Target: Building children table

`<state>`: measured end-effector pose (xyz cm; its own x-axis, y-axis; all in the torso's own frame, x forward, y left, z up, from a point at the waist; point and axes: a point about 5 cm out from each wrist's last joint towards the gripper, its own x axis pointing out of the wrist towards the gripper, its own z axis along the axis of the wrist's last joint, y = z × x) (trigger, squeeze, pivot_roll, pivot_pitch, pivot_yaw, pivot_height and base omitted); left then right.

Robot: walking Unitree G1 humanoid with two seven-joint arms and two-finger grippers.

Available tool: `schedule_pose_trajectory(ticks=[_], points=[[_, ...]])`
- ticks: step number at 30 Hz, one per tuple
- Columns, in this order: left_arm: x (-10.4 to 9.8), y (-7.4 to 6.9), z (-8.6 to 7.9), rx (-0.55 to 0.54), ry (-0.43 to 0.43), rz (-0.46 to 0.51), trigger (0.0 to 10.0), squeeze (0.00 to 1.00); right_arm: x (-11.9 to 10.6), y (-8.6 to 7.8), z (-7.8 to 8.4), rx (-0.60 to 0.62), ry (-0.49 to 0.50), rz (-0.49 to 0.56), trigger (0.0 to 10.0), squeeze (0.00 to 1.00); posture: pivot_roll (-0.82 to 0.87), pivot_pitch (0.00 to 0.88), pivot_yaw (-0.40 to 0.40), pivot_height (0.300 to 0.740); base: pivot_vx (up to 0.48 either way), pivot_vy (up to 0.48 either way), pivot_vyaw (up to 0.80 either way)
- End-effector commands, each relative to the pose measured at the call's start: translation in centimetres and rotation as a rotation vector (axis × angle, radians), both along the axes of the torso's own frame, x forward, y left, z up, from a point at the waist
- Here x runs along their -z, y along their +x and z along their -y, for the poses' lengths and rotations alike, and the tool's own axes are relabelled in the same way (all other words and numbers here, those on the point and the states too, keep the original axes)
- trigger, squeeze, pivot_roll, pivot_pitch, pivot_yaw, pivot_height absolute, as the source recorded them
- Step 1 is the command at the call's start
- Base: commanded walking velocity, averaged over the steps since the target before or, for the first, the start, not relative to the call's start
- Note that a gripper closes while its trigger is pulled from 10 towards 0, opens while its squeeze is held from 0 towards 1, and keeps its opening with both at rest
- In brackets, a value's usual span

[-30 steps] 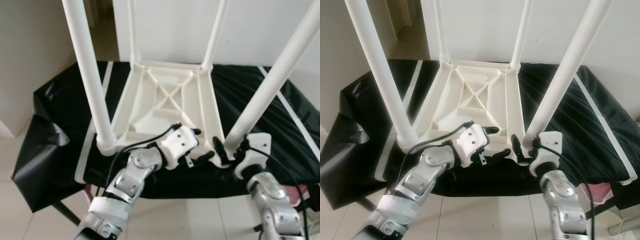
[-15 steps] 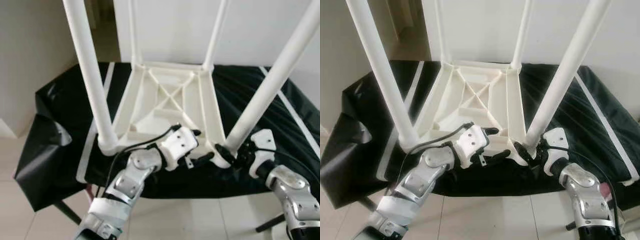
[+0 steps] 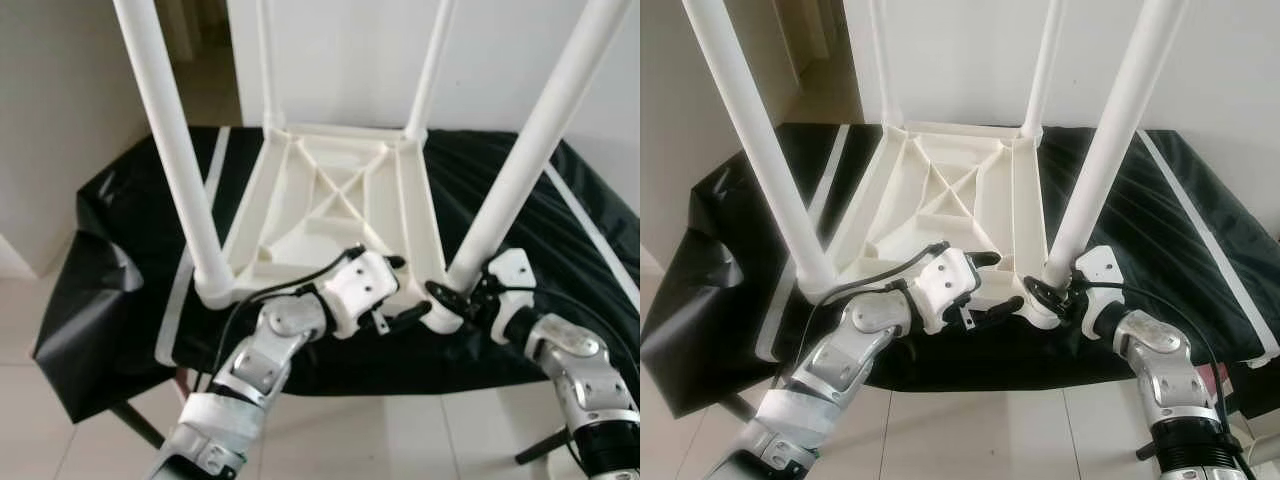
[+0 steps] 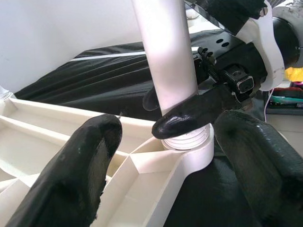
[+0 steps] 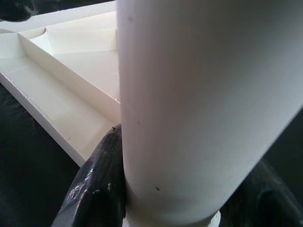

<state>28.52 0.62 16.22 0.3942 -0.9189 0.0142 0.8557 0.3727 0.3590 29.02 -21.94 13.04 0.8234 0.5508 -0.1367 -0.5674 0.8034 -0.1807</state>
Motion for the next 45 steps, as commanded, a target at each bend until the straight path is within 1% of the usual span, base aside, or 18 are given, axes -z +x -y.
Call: schedule_pose_trajectory(ticks=[1, 3, 6, 7, 10, 12, 14, 17, 18, 19, 20, 25, 26, 27, 31, 36, 38, 45], points=[[0.1, -0.1, -0.2, -0.013, 0.005, -0.001, 10.0, 0.00, 1.1, -0.5, 0.1, -0.021, -0.039, -0.048, 0.0, 0.00, -0.04, 0.000, -0.027, 0.740, 0.000, 0.000, 0.00], [0.4, -0.2, -0.6, -0.023, 0.004, -0.017, 10.0, 0.00, 1.3, -0.8, 0.4, 0.004, -0.007, -0.058, 0.0, 0.00, -0.05, 0.000, -0.024, 0.740, 0.000, 0.000, 0.00], [0.4, -0.2, -0.7, -0.023, 0.004, -0.017, 10.0, 0.00, 1.3, -0.8, 0.4, 0.006, -0.006, -0.057, 0.0, 0.00, -0.05, 0.000, -0.024, 0.740, 0.000, 0.000, 0.00], [0.4, -0.2, -0.7, -0.023, 0.004, -0.017, 10.0, 0.00, 1.3, -0.8, 0.5, 0.005, -0.006, -0.057, 10.0, 0.00, -0.05, 0.000, -0.024, 0.740, 0.000, 0.000, 0.00], [0.6, -0.2, -0.8, -0.028, 0.004, -0.024, 10.0, 0.00, 1.6, -1.2, 0.1, 0.069, 0.031, -0.062, 10.0, 0.00, -0.06, 0.000, -0.026, 0.740, 0.000, 0.000, 0.00], [0.7, -0.1, -0.7, -0.032, 0.003, -0.028, 10.0, 0.00, 2.1, -1.2, -0.1, 0.178, 0.048, -0.076, 10.0, 0.00, -0.06, 0.000, -0.028, 0.740, 0.000, 0.000, 0.00], [0.7, -0.1, -0.6, -0.032, 0.002, -0.030, 10.0, 0.00, 2.5, -1.1, -0.2, 0.254, 0.036, -0.071, 10.0, 0.00, -0.06, 0.000, -0.027, 0.740, 0.000, 0.000, 0.00], [0.8, -0.1, -0.6, -0.032, 0.000, -0.033, 10.0, 0.00, 2.5, -1.0, -0.5, 0.315, 0.037, -0.056, 10.0, 0.00, -0.07, 0.000, -0.027, 0.740, 0.000, 0.000, 0.00], [0.6, -0.2, -0.7, -0.036, -0.015, -0.039, 10.0, 0.00, 2.4, -1.0, -0.6, 0.383, 0.041, -0.038, 10.0, 0.00, -0.07, 0.000, -0.026, 0.740, 0.000, 0.000, 0.00], [0.6, -0.2, -0.7, -0.036, -0.015, -0.039, 10.0, 0.00, 2.4, -1.0, -0.6, 0.383, 0.041, -0.038, 10.0, 0.00, -0.07, 0.000, -0.026, 0.740, 0.000, 0.000, 0.00], [0.3, 0.0, -0.8, -0.051, -0.054, -0.060, 10.0, 0.00, 2.5, -1.0, -0.6, 0.475, 0.072, -0.042, 10.0, 0.00, -0.06, 0.000, -0.029, 0.740, 0.000, 0.000, 0.00], [0.3, 0.1, -1.0, -0.072, -0.064, -0.072, 10.0, 0.00, 2.8, -1.3, -0.8, 0.573, 0.079, -0.047, 10.0, 0.00, -0.06, 0.000, -0.033, 0.740, 0.000, 0.000, 0.00], [0.6, 0.1, -1.0, -0.087, -0.058, -0.070, 10.0, 0.00, 3.1, -1.6, -1.1, 0.675, 0.113, -0.050, 10.0, 0.00, -0.05, 0.000, -0.040, 0.740, 0.000, 0.000, 0.00], [0.6, 0.1, -1.0, -0.087, -0.058, -0.070, 10.0, 0.00, 3.1, -1.6, -1.1, 0.675, 0.113, -0.050, 10.0, 0.00, -0.05, 0.000, -0.040, 0.740, 0.000, 0.000, 0.00], [0.9, 0.0, -1.0, -0.109, -0.065, -0.081, 10.0, 0.00, 3.5, -2.0, -1.7, 0.855, 0.164, -0.047, 10.0, 0.00, -0.05, 0.000, -0.045, 0.740, 0.000, 0.000, 0.00], [1.1, 0.0, -1.0, -0.130, -0.050, -0.078, 10.0, 0.00, 3.5, -2.1, -2.4, 0.909, 0.206, -0.060, 10.0, 0.00, -0.05, 0.000, -0.045, 0.740, 0.000, 0.000, 0.00], [1.2, 0.0, -1.2, -0.147, -0.044, -0.083, 10.0, 0.00, 3.2, -2.1, -3.3, 0.951, 0.220, -0.050, 10.0, 0.00, -0.05, 0.000, -0.045, 0.740, 0.000, 0.000, 0.00], [1.2, 0.2, -1.3, -0.157, -0.049, -0.091, 10.0, 0.00, 3.1, -2.1, -3.6, 0.962, 0.227, -0.046, 10.0, 0.00, -0.05, 0.000, -0.040, 0.740, 0.000, 0.000, 0.00]])
